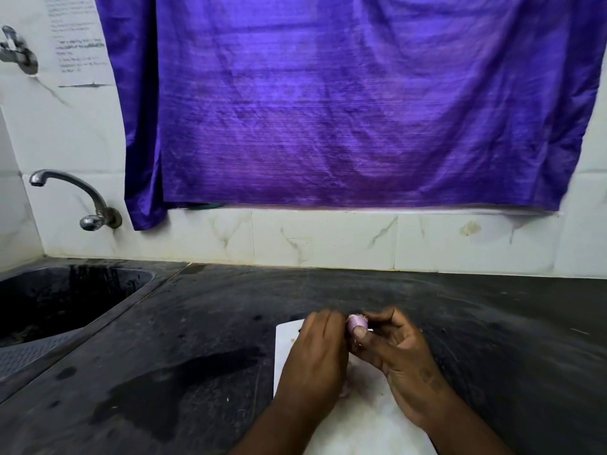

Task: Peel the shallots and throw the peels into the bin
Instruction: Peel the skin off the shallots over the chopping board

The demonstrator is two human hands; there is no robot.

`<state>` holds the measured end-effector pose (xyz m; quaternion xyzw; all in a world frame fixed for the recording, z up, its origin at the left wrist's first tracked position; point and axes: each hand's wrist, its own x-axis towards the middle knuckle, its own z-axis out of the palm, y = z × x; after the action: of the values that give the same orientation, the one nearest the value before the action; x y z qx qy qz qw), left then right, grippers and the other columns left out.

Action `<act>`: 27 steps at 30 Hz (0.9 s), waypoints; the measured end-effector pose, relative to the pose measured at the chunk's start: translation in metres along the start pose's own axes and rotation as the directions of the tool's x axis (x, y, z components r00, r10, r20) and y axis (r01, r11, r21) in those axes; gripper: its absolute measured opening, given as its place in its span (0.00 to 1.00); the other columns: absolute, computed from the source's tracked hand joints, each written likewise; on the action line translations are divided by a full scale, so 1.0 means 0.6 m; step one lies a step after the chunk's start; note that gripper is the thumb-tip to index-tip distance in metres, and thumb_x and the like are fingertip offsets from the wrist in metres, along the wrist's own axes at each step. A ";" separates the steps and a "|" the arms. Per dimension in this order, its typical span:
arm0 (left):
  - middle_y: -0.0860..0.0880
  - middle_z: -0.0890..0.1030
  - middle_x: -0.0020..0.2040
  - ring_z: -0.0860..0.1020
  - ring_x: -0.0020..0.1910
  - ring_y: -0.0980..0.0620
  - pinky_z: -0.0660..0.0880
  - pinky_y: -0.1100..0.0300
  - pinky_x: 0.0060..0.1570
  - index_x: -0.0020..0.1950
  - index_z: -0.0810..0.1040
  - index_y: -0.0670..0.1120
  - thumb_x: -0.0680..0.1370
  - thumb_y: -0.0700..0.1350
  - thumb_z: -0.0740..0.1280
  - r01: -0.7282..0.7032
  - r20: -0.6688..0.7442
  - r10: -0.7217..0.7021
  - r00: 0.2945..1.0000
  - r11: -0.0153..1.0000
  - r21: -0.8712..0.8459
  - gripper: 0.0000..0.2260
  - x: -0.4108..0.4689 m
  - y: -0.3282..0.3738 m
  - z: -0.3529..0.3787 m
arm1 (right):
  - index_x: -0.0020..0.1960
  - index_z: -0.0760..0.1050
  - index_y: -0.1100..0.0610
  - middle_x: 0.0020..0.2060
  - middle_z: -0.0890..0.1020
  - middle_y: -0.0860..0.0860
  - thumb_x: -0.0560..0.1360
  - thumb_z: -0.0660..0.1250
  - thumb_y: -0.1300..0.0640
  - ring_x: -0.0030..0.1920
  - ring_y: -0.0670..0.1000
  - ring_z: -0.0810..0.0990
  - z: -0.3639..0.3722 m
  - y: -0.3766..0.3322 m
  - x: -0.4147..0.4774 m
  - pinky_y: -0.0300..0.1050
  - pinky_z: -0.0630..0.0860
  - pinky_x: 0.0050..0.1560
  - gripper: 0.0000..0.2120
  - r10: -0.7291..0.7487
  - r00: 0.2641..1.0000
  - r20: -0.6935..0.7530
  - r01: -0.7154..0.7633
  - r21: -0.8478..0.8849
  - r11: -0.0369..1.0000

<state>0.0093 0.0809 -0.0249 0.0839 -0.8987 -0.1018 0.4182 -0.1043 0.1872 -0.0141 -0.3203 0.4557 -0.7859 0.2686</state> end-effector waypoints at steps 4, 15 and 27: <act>0.60 0.76 0.49 0.76 0.50 0.57 0.73 0.57 0.50 0.55 0.73 0.56 0.86 0.49 0.58 0.132 -0.044 -0.151 0.988 0.948 -0.288 0.05 -0.004 0.005 0.003 | 0.56 0.76 0.67 0.54 0.85 0.66 0.65 0.77 0.61 0.49 0.57 0.88 -0.001 0.002 -0.001 0.46 0.85 0.47 0.22 0.039 0.999 0.007 -0.039 0.058 0.998; 0.57 0.74 0.43 0.76 0.43 0.52 0.78 0.47 0.37 0.48 0.73 0.50 0.83 0.42 0.58 0.146 -0.069 -0.174 0.982 0.943 -0.298 0.07 -0.003 0.001 0.006 | 0.45 0.84 0.56 0.52 0.86 0.64 0.51 0.88 0.48 0.50 0.60 0.87 0.001 0.006 0.003 0.50 0.85 0.49 0.28 0.005 0.998 0.058 -0.007 0.030 1.000; 0.54 0.77 0.34 0.75 0.35 0.56 0.71 0.56 0.35 0.43 0.74 0.47 0.80 0.44 0.60 0.249 -0.147 -0.308 0.940 0.914 -0.320 0.07 0.002 -0.010 0.015 | 0.52 0.84 0.61 0.51 0.88 0.60 0.72 0.71 0.66 0.49 0.57 0.88 0.000 0.003 0.003 0.55 0.85 0.52 0.10 0.044 0.999 0.022 -0.042 -0.085 0.995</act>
<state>0.0022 0.0758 -0.0311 0.1576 -0.8067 -0.2854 0.4929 -0.1051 0.1855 -0.0151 -0.3308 0.4921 -0.7560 0.2772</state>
